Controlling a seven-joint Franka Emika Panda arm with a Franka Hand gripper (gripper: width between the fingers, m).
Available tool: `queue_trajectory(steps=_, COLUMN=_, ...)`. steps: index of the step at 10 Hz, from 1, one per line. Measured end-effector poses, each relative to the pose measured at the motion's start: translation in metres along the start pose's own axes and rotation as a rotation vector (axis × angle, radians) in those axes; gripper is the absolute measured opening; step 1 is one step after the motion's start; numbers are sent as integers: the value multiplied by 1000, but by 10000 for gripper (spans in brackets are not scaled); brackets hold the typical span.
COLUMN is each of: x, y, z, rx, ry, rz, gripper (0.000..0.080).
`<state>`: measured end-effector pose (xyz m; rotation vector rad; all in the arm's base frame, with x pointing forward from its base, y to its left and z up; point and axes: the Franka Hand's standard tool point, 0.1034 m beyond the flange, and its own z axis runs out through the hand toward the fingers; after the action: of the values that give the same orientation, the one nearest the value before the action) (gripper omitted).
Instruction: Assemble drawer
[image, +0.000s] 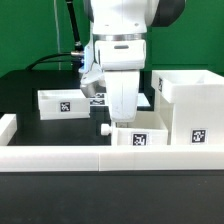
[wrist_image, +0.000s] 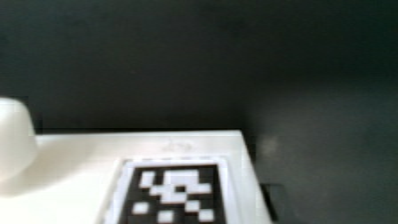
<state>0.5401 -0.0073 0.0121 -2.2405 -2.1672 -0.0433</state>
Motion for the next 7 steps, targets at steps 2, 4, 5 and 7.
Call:
queue_trajectory(steps=2, x=1, y=-1, z=0, rx=12, ry=-1, rz=-2, gripper=42)
queue_trajectory(steps=4, x=0, y=-1, z=0, rx=12, ry=-1, rz=0, gripper=42)
queue_trajectory(steps=5, x=0, y=-1, z=0, rx=12, ry=-1, rz=0, gripper=42)
queue_trajectory(steps=7, x=3, y=-1, z=0, rx=12, ry=0, rz=-4, gripper=42)
